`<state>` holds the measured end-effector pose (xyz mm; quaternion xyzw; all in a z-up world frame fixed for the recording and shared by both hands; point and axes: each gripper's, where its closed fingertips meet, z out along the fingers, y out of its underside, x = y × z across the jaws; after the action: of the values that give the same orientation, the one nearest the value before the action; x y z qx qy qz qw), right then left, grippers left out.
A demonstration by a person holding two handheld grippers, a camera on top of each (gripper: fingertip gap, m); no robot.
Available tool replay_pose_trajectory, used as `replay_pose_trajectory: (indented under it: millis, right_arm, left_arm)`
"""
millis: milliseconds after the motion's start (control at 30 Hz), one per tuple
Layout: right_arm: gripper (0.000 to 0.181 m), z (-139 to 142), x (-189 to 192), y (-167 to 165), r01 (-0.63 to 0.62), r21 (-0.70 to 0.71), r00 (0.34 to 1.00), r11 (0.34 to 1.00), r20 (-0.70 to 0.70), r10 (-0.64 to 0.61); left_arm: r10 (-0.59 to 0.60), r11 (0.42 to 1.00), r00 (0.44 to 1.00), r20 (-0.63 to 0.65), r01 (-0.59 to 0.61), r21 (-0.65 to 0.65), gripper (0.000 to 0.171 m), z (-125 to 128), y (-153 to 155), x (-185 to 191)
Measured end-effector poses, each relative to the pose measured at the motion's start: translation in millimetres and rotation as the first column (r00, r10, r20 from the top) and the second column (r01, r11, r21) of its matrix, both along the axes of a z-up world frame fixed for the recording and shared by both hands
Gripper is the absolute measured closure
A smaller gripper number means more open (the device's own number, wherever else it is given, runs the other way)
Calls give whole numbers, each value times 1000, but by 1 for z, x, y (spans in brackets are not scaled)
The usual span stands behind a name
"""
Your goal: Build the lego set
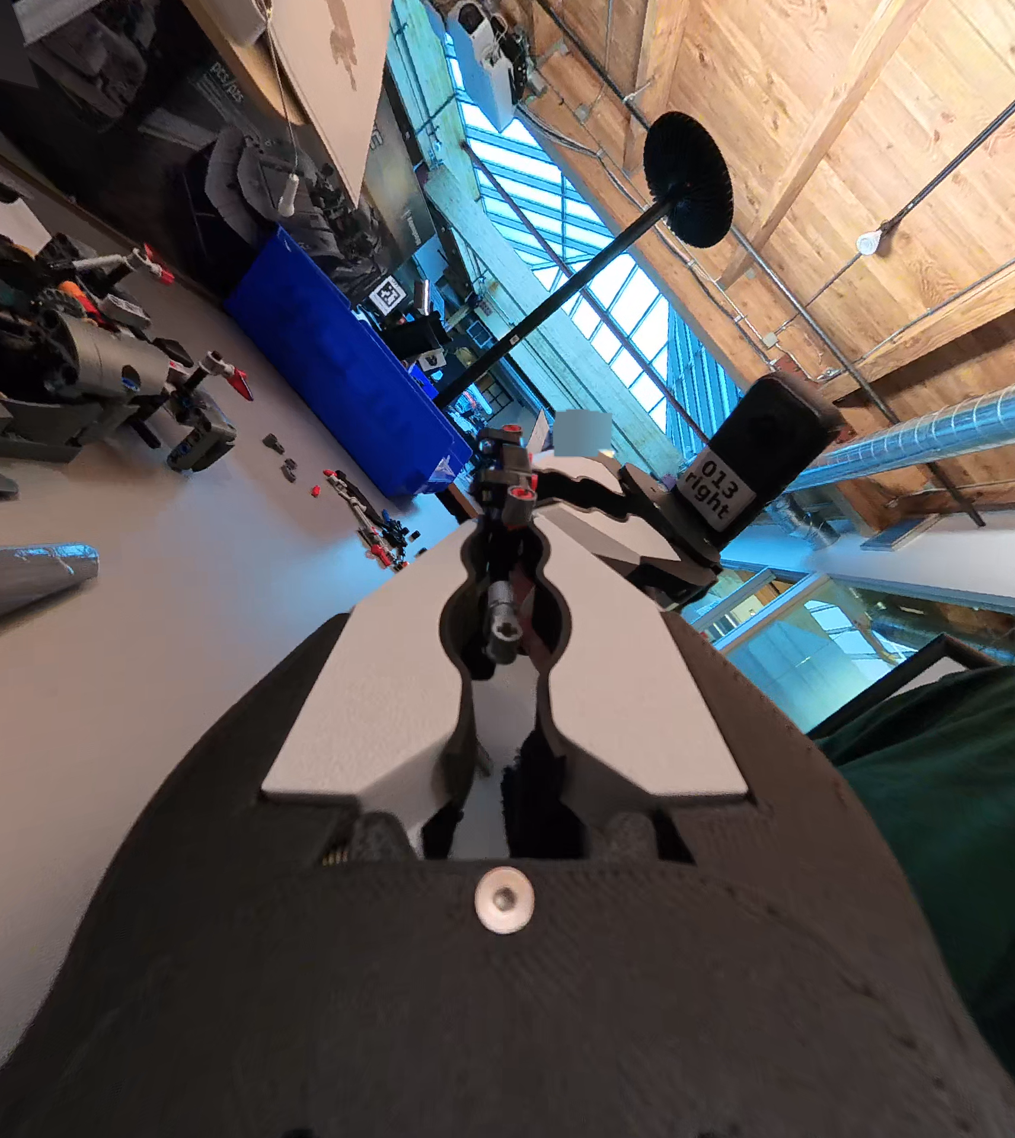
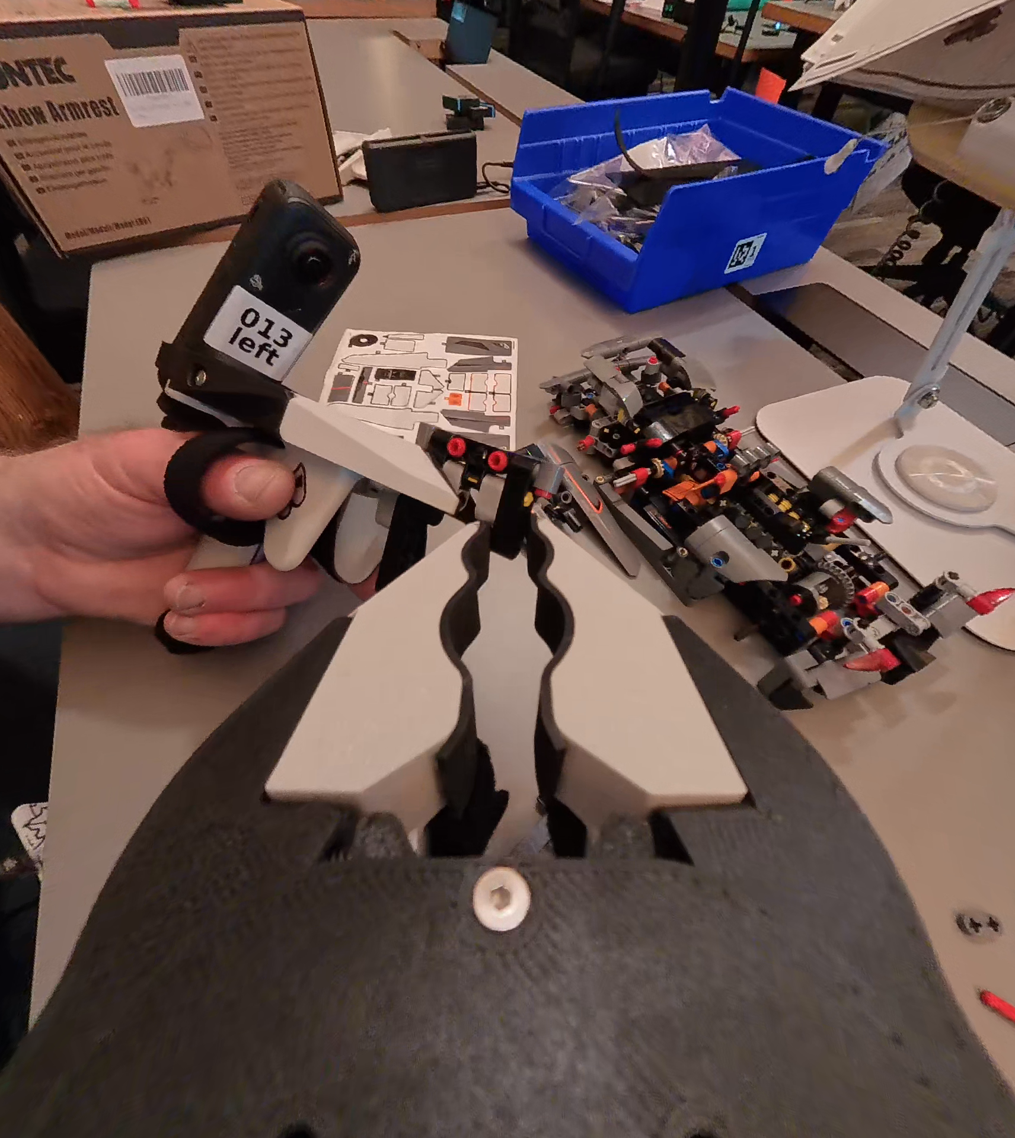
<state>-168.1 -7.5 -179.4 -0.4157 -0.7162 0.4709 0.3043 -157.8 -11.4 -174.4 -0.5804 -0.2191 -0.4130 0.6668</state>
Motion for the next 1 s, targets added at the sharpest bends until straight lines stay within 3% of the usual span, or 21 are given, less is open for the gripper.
replay_pose_trajectory:
  millis: [233,333,533,767,1000]
  right_arm:
    - [170,13,3,-4,-59,-161,998,985,-9,59]
    - [155,13,5,-4,-89,-289,994,953,36,104]
    - [172,13,7,-4,-108,-308,992,945,28,122]
    - [173,13,12,2,-166,-454,972,875,76,224]
    - [173,11,15,3,-214,-455,940,864,144,309]
  left_arm:
    - [-7,1000,997,-71,9,30,167,10,-3,0]
    - [-17,1000,998,-66,19,25,167,12,-2,0]
    - [-61,997,997,-38,63,44,167,14,2,6]
    - [-69,996,997,-21,70,54,158,17,1,4]
    - [-136,991,988,-74,135,-13,159,13,1,11]
